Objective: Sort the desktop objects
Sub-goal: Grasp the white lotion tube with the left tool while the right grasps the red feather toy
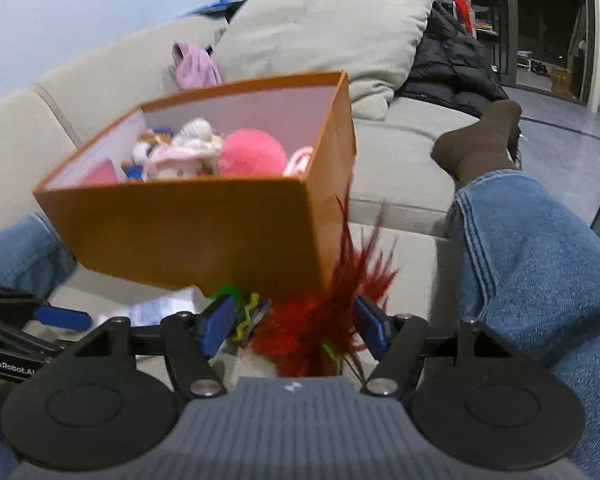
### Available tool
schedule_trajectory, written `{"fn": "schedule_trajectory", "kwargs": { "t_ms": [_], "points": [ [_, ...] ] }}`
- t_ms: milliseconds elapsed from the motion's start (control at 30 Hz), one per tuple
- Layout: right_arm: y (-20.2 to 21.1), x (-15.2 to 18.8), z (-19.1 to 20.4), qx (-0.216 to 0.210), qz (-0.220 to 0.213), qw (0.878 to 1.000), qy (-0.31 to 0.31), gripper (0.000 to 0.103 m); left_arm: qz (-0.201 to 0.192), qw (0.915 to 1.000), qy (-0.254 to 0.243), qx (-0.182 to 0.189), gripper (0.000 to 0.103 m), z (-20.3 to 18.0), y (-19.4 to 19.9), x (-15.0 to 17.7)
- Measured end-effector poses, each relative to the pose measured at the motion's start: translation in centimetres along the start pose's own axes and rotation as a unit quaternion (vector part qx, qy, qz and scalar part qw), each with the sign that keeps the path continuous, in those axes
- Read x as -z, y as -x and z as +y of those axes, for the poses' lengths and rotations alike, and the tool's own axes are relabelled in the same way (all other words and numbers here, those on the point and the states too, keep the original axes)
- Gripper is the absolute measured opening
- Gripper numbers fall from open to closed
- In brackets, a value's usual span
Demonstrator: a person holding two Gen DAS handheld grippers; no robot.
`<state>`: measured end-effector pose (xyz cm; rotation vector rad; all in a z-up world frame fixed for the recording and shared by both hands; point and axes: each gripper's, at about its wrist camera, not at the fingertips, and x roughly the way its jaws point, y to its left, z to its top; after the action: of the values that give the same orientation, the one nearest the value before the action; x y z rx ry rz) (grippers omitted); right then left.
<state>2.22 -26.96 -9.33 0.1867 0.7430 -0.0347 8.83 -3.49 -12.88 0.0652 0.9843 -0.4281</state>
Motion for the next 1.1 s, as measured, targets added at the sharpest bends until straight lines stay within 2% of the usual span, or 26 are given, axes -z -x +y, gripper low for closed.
{"fn": "schedule_trajectory", "kwargs": {
  "t_ms": [133,267,467,600,667,733,800,867,933,1000,1100],
  "points": [
    [-0.7,0.2,-0.7,-0.001,0.023,0.999,-0.026,0.061,-0.007,0.9999,0.009,0.009,0.086,0.4,0.1,0.2],
    [-1.5,0.5,-1.1,0.003,0.045,0.998,-0.039,0.059,-0.012,0.9999,0.0,0.006,0.089,0.2,0.2,0.5],
    [-1.9,0.7,-0.9,-0.006,0.052,0.998,-0.044,0.059,-0.028,0.9996,-0.004,0.003,0.09,0.3,0.1,0.5],
    [-2.1,0.8,-1.0,-0.005,0.056,0.997,-0.046,0.059,-0.034,0.9985,-0.034,-0.025,0.09,-0.7,-0.7,0.2],
    [-2.1,0.8,-1.1,-0.007,0.055,0.997,-0.05,0.059,-0.042,0.9967,-0.058,-0.038,0.088,-1.4,-0.8,0.4],
    [-2.1,0.9,-1.2,-0.011,0.056,0.997,-0.053,0.058,-0.052,0.9963,-0.059,-0.035,0.077,-1.4,-0.7,0.3],
    [-2.2,0.9,-1.3,-0.02,0.059,0.996,-0.057,0.048,-0.059,0.9963,-0.055,-0.029,0.069,-1.3,-0.5,0.2],
    [-2.3,0.9,-1.4,-0.03,0.064,0.996,-0.063,0.032,-0.065,0.9962,-0.055,-0.018,0.063,-1.2,-0.1,0.4],
    [-2.5,0.9,-1.4,-0.031,0.063,0.995,-0.067,0.024,-0.071,0.9962,-0.049,-0.009,0.057,-1.1,0.1,0.4],
    [-2.3,0.9,-1.5,-0.032,0.055,0.995,-0.071,0.016,-0.077,0.9968,-0.016,0.011,0.055,-0.4,0.4,0.2],
    [-1.5,0.9,-1.5,-0.036,0.033,0.996,-0.075,0.011,-0.082,0.9942,0.048,0.05,0.055,0.8,0.3,-0.2]
  ]
}}
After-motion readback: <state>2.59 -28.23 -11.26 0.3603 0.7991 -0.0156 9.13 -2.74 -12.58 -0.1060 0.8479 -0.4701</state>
